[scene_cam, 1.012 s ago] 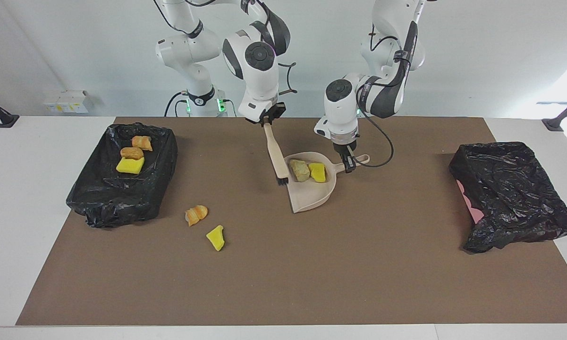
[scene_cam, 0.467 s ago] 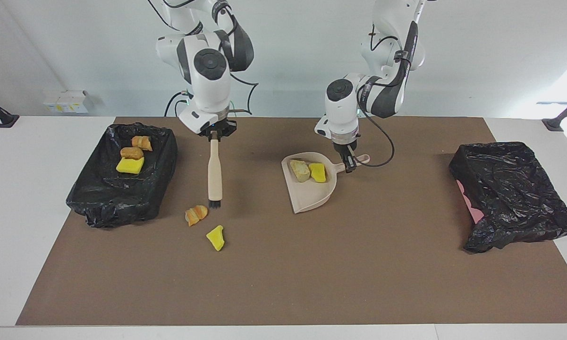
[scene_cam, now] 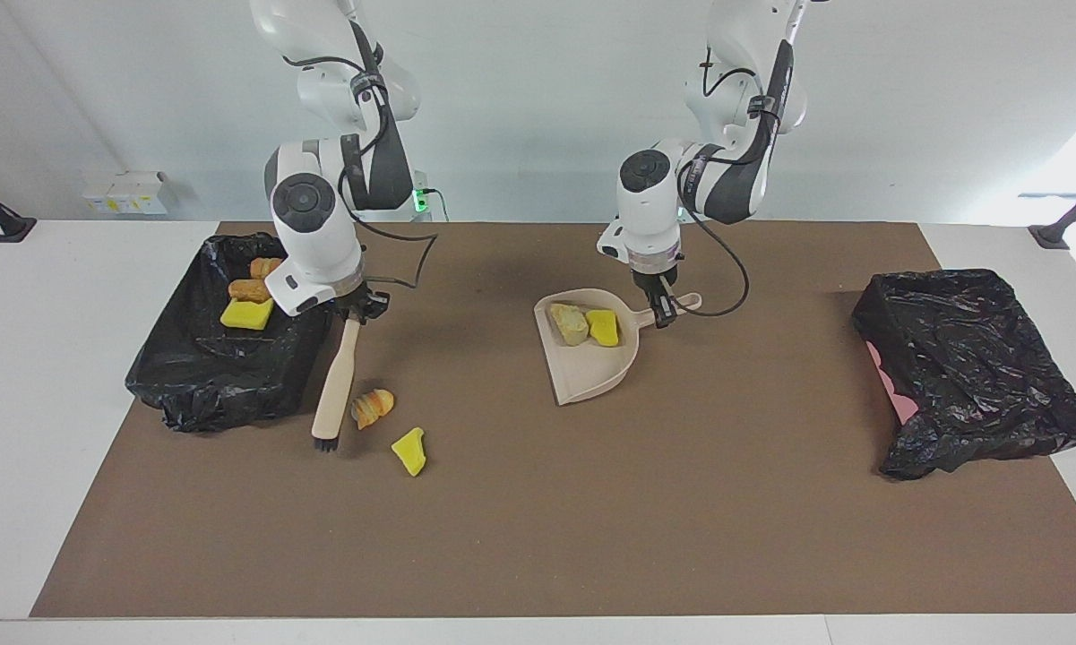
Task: Sweep and dump trash in bin
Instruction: 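Reach the brush with the right gripper to the far sponge and bread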
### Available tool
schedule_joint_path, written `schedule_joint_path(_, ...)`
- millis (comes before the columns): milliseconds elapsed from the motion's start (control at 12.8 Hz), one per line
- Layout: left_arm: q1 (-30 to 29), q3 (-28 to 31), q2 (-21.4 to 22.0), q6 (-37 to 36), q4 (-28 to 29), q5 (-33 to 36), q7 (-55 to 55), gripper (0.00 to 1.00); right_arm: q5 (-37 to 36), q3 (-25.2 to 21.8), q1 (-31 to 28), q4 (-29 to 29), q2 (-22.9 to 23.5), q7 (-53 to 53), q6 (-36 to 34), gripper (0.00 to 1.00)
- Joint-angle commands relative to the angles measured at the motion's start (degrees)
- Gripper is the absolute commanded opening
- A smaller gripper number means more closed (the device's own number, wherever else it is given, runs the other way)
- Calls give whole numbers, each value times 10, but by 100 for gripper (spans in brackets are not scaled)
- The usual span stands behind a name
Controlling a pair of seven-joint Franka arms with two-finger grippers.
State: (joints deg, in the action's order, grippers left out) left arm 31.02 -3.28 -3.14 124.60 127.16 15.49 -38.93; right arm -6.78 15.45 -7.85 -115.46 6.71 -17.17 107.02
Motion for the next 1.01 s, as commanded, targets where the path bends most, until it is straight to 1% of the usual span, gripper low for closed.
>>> schedule_joint_path(0,-1,4,13,24,20,-1,18,0,-11,12,-14,-14,7,-15,10,0)
schedule_joint_path(156,0,4,14,23,20,-1,42,0,-12,12,-14,-15,15,10,18,0)
schedule_joint_path(312,0,3,14,17,20,-1,56,0,-14,12,-4,-2,38,15,27,0)
schedule_joint_path(467,2,3,15,4,20,-2,75,0,-17,12,4,26,58,21,31,0)
schedule_joint_path(623,8,3,21,-20,20,-2,106,0,-23,12,20,62,104,25,45,0)
schedule_joint_path(701,11,2,23,-28,20,-2,118,0,-27,12,34,77,114,25,42,0)
schedule_joint_path(857,20,2,25,-39,20,-2,119,0,-36,12,53,87,115,35,36,0)
schedule_joint_path(935,21,2,28,-44,20,-2,119,0,-36,15,54,88,115,63,36,0)
